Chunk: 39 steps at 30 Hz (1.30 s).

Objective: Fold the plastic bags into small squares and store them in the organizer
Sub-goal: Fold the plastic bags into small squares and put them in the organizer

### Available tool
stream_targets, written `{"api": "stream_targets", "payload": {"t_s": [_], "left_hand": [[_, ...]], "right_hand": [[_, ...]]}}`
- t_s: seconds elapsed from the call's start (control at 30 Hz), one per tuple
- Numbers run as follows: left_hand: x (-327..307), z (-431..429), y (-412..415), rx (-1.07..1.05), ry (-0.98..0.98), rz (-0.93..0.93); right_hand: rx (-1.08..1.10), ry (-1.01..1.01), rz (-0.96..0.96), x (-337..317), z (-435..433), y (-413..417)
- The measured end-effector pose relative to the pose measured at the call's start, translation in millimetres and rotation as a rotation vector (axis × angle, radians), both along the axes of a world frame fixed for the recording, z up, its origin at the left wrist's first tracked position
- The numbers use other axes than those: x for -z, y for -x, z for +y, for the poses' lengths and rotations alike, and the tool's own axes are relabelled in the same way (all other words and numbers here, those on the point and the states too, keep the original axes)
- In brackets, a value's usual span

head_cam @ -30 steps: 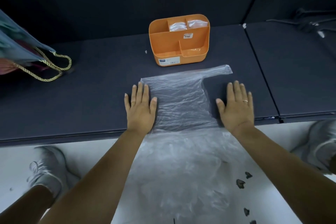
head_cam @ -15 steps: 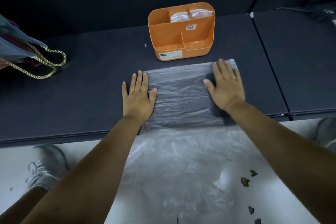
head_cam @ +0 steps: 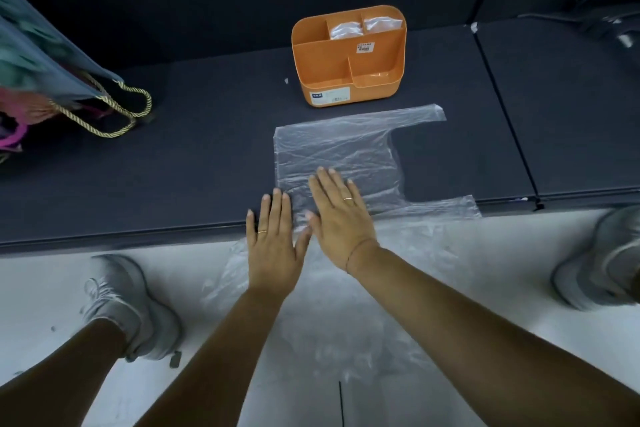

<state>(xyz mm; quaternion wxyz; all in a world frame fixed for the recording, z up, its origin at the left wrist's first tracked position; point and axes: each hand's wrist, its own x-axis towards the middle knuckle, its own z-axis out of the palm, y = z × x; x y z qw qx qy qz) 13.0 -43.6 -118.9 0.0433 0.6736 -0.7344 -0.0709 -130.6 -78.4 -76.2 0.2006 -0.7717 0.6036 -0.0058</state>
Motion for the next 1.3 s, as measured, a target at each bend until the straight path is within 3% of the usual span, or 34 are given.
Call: {"api": "stream_targets", "payload": {"t_s": [0.13, 0.4, 0.6, 0.7, 0.83, 0.97, 1.07, 1.17, 1.3], "left_hand": [[1.2, 1.3, -6.9, 0.050, -0.015, -0.103], [-5.3, -1.1, -8.6, 0.051, -0.074, -0.235], [-16.3, 1.2, -23.9, 0.166, 0.014, -0.268], [-22.8, 4.2, -31.1, 0.134, -0.044, -0.234], [-27.7, 0.4, -25.7, 0.116, -0.082, -0.207], [-23.3, -0.8, -0.2, 0.201, 0.062, -0.083], [-19.6, 0.3, 33.8, 0.265, 0.129, 0.007], [-22.3, -4.6, 57.1, 0.225, 0.205, 0.076], [-17.2, -10.0, 49.9, 0.198, 0.343, 0.178]], "right_hand": [[0.068, -0.030, 0.085, 15.6, 3.5, 24.7], [0.331, -0.017, 0.193, 18.1, 19.4, 193.9], [0.093, 0.209, 0.013, 26.6, 38.6, 170.3], [0.202, 0.342, -0.076, 31.9, 33.3, 158.8], [0.179, 0.476, -0.101, 27.6, 33.8, 165.0], [0.249, 0.384, -0.159, 7.6, 31.2, 166.2], [0.332, 0.295, -0.335, -7.2, 24.5, 163.2], [0.428, 0.080, -0.497, -22.9, 19.9, 161.5], [0.447, -0.032, -0.518, -34.1, 16.7, 170.1]]}}
